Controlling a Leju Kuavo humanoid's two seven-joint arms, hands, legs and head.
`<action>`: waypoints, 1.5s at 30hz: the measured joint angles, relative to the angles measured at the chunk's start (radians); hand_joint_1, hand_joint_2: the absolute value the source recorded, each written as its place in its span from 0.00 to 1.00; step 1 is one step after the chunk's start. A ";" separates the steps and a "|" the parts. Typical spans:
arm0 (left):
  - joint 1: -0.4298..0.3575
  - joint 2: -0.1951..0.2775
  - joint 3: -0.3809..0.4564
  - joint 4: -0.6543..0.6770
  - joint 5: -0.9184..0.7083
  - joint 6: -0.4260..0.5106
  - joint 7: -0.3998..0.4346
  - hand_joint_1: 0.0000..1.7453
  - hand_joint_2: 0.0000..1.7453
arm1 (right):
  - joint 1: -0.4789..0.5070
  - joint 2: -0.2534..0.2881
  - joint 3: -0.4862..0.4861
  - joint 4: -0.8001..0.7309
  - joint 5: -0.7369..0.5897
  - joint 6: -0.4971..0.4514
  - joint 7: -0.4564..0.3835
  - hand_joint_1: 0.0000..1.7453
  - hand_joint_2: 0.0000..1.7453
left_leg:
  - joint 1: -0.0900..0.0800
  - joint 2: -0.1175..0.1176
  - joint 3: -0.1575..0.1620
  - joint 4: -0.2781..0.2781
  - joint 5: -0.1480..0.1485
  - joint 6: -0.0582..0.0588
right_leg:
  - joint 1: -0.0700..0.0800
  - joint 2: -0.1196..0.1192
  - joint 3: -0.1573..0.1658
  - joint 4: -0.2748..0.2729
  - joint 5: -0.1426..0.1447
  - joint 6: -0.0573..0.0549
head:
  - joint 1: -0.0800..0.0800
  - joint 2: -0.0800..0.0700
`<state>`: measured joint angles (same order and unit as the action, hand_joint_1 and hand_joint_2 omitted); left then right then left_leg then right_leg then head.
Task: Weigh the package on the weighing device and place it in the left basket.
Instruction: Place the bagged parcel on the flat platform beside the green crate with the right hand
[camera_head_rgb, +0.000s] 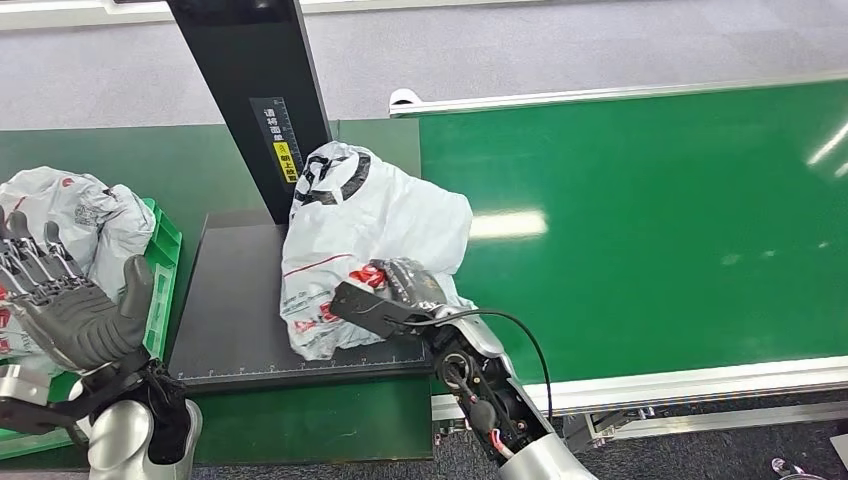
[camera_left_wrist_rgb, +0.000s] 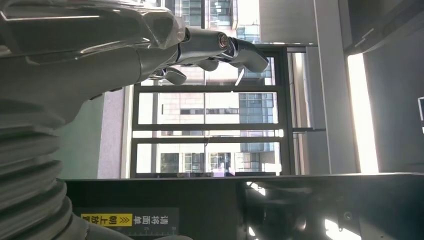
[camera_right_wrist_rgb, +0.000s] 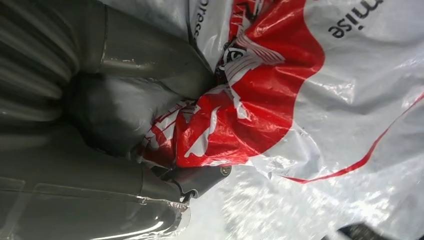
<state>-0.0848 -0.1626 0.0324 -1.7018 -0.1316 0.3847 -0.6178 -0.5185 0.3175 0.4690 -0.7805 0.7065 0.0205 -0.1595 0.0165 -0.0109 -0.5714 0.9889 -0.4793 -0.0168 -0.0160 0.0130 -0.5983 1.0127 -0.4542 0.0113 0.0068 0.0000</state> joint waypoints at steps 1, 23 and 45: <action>-0.004 -0.001 0.001 0.002 0.000 -0.001 0.000 0.00 1.00 | 0.001 0.007 0.017 0.003 -0.006 0.011 -0.008 1.00 1.00 | 0.000 0.000 0.000 0.000 0.000 0.000 | 0.000 0.000 0.000 0.000 0.000 0.000 | 0.000 0.000; 0.017 -0.011 -0.008 0.041 -0.002 -0.062 -0.018 0.00 1.00 | 0.165 -0.073 0.177 -0.523 -0.598 0.163 -0.273 0.00 1.00 | 0.000 0.000 0.000 0.000 0.000 0.000 | 0.000 0.000 0.000 -0.001 0.000 0.000 | 0.000 0.000; 0.010 -0.015 -0.069 0.125 -0.115 -0.176 0.062 0.00 1.00 | 0.237 -0.120 -0.009 -0.766 -0.594 -0.098 -0.288 0.00 1.00 | 0.000 0.000 0.000 0.000 0.000 0.000 | 0.000 0.000 0.000 -0.001 0.000 0.000 | 0.000 0.000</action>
<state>-0.0744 -0.1777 -0.0361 -1.5772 -0.2470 0.2085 -0.5560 -0.2816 0.1971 0.4600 -1.5463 0.1124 -0.0775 -0.4479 0.0163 -0.0109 -0.5713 0.9892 -0.4797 -0.0171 -0.0162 0.0129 -0.5982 1.0120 -0.4545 0.0111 0.0071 0.0000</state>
